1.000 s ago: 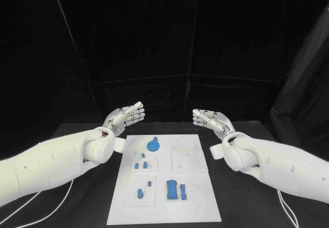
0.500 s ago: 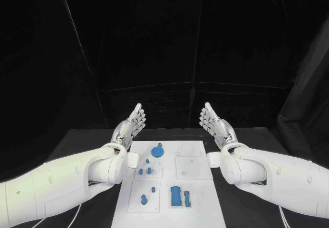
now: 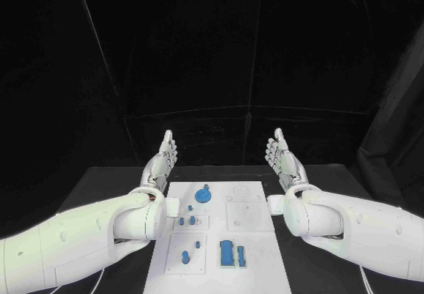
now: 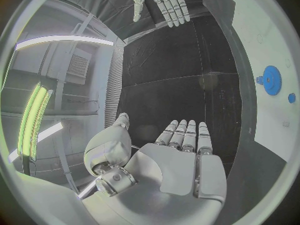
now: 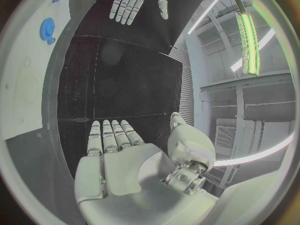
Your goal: Assemble the parts on the task board
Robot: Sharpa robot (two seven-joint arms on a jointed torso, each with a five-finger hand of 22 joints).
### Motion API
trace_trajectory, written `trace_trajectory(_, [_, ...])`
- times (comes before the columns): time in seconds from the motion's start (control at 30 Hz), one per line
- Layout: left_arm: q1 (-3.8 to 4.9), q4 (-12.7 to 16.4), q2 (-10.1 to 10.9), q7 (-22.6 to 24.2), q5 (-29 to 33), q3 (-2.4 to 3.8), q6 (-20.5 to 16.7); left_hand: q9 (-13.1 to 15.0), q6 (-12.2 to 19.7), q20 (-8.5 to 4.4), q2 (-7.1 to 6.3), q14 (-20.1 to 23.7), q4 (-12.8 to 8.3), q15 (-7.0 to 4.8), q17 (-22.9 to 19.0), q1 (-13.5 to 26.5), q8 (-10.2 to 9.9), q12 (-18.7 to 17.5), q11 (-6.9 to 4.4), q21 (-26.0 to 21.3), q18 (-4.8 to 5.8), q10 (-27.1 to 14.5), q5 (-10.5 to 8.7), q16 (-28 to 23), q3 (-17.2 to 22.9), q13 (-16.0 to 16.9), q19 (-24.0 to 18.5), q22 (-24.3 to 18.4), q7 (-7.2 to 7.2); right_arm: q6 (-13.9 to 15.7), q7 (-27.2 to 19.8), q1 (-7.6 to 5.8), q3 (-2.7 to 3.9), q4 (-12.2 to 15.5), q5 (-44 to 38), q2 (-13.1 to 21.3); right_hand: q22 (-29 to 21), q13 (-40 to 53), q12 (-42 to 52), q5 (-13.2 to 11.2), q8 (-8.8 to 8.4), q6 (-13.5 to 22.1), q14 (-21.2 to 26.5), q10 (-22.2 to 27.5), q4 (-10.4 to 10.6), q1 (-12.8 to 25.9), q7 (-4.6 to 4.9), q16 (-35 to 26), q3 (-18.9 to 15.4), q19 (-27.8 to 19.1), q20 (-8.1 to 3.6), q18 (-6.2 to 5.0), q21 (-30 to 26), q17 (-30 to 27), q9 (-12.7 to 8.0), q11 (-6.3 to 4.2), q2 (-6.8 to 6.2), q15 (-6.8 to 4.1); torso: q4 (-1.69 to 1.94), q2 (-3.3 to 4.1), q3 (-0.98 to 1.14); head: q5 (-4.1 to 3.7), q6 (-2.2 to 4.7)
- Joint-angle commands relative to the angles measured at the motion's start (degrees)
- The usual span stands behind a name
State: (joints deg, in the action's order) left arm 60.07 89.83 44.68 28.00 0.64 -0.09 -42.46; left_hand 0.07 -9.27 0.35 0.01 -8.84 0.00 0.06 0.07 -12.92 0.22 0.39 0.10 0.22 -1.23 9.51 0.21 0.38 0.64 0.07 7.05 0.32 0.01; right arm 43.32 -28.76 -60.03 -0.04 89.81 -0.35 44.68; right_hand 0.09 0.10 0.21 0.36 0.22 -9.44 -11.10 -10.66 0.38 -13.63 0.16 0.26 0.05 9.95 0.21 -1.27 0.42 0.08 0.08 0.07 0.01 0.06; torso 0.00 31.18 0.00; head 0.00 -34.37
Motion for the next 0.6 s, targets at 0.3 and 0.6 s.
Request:
trace_trajectory(0.3, [0.09, 0.13, 0.01, 1.80, -0.64, 0.09, -1.66, -0.07, 4.52, -0.35, -0.01, 4.40, 0.00, -0.06, -0.07, 6.58, -0.22, -0.39, -0.10, -0.22, 1.23, -4.86, -0.21, -0.38, -0.64, -0.07, -7.05, -0.32, -0.01, 0.79, -1.04, -0.13, 0.04, 0.15, 0.35, 0.01, -0.09, -0.10, -0.21, -0.36, -0.22, 4.74, 5.66, 5.38, -0.38, 6.85, -0.16, -0.26, -0.05, -5.02, -0.21, 1.27, -0.42, -0.08, -0.08, -0.07, -0.01, -0.06, 0.00, 0.00, 0.00, 0.00, -0.01])
trace_trajectory(0.6, [0.09, 0.13, 0.01, 1.80, -0.64, 0.09, -1.66, -0.07, 9.27, -0.35, -0.01, 8.84, 0.00, -0.06, -0.07, 12.92, -0.22, -0.39, -0.10, -0.22, 1.23, -9.51, -0.21, -0.38, -0.64, -0.07, -7.05, -0.32, -0.01, 0.79, -1.04, -0.13, 0.04, 0.15, 0.35, 0.01, -0.09, -0.10, -0.21, -0.36, -0.22, 9.44, 11.10, 10.66, -0.38, 13.63, -0.16, -0.26, -0.05, -9.95, -0.21, 1.27, -0.42, -0.08, -0.08, -0.07, -0.01, -0.06, 0.00, 0.00, 0.00, 0.00, -0.01])
